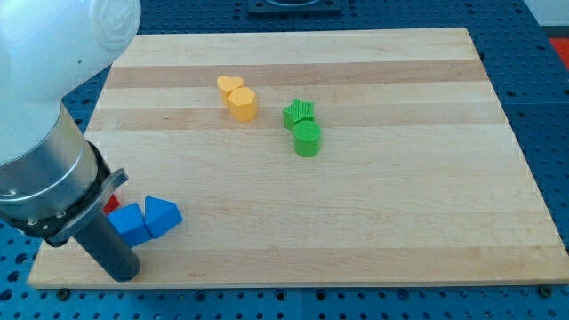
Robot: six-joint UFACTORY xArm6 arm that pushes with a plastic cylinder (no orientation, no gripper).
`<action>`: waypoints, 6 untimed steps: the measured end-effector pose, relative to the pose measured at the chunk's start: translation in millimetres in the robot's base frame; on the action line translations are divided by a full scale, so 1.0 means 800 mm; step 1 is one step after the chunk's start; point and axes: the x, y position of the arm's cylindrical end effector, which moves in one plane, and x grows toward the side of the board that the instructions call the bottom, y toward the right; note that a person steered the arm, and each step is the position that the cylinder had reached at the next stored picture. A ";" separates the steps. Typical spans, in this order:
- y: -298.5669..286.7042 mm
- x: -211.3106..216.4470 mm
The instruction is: Push the blue cube to the top right of the red star
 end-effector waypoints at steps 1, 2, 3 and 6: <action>0.000 -0.030; 0.000 -0.079; 0.000 -0.118; 0.000 -0.148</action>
